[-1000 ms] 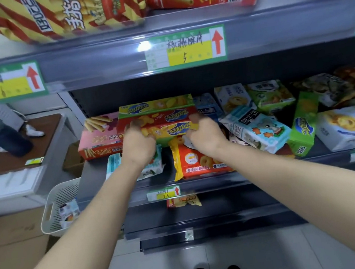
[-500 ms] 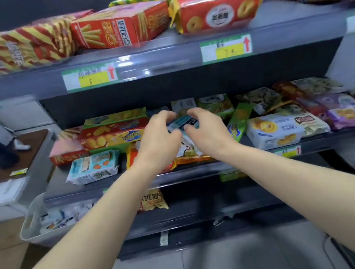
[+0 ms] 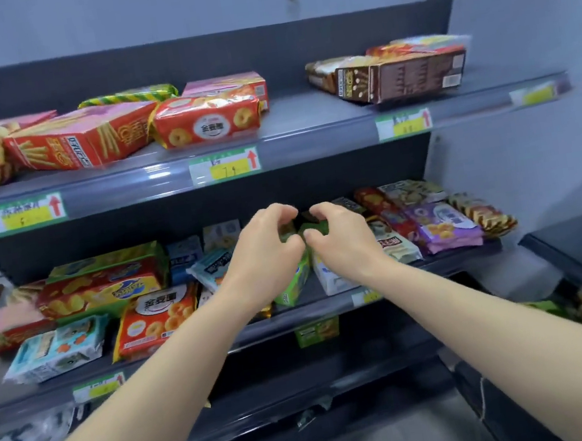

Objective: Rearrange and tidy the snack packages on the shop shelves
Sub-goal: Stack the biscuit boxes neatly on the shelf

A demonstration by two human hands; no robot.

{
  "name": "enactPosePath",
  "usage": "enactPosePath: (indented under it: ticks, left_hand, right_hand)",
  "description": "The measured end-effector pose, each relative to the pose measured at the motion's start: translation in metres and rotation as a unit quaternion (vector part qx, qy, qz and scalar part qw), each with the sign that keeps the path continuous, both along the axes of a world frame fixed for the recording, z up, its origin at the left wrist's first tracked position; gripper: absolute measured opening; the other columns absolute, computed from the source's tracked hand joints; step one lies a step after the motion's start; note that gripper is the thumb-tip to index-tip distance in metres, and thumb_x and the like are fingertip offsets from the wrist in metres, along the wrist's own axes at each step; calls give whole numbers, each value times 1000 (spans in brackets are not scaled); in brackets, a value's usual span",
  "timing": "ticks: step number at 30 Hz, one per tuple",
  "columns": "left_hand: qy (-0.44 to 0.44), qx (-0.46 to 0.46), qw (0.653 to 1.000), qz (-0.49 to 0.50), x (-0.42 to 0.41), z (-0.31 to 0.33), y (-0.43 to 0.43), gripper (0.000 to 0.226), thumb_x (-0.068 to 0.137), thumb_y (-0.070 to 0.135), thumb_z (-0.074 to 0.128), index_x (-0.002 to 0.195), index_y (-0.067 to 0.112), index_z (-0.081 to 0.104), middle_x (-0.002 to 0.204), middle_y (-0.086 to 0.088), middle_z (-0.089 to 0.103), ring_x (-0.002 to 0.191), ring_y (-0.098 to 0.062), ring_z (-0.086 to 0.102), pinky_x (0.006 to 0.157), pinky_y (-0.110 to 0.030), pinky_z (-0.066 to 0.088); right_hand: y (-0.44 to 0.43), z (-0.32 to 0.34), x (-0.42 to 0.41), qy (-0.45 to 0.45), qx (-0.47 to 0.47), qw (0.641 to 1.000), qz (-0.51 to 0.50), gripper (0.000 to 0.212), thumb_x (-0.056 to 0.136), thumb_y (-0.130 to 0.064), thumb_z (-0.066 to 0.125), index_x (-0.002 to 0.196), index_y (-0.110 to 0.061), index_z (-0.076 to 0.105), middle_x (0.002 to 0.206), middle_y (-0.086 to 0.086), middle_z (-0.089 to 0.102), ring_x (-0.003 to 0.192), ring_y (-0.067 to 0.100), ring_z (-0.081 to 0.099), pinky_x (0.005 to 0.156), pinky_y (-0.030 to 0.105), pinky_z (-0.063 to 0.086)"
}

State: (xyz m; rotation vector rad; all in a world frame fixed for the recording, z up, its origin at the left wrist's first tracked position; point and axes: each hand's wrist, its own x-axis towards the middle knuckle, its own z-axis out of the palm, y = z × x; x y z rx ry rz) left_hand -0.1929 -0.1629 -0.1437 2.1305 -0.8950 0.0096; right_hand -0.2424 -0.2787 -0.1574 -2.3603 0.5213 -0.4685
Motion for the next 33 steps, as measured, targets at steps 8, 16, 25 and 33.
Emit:
enactPosePath:
  ticks: [8, 16, 25, 33]
  left_hand:
    - [35, 55, 998, -2, 11, -21, -26, 41, 87, 8, 51, 127, 12, 53, 132, -5, 55, 121, -18, 51, 101, -27, 38]
    - [132, 104, 985, 45, 36, -64, -18, 39, 88, 10, 51, 127, 9, 52, 129, -8, 56, 114, -23, 53, 90, -27, 41]
    - [227, 94, 961, 126, 60, -101, -34, 39, 89, 11, 55, 128, 6, 51, 124, -12, 58, 112, -27, 55, 96, -32, 43]
    - [300, 62, 919, 249, 68, -133, -87, 48, 90, 15, 56, 134, 3, 40, 133, -18, 47, 116, -33, 50, 87, -28, 39]
  right_hand:
    - [-32, -11, -7, 62, -11, 997, -33, 46, 95, -23, 50, 139, -8, 42, 140, 11, 48, 128, 26, 45, 102, 33, 37]
    - [-45, -43, 16, 124, 29, 992, -23, 49, 95, -19, 49, 141, -9, 39, 110, 12, 60, 65, 20, 54, 57, 29, 41]
    - [-64, -77, 70, 179, -34, 983, 37, 45, 95, -22, 51, 134, 0, 45, 135, 19, 51, 124, 33, 48, 96, 34, 40]
    - [-123, -117, 121, 224, -84, 964, 114, 41, 95, -29, 53, 122, 2, 55, 125, 21, 58, 116, 34, 54, 91, 36, 45]
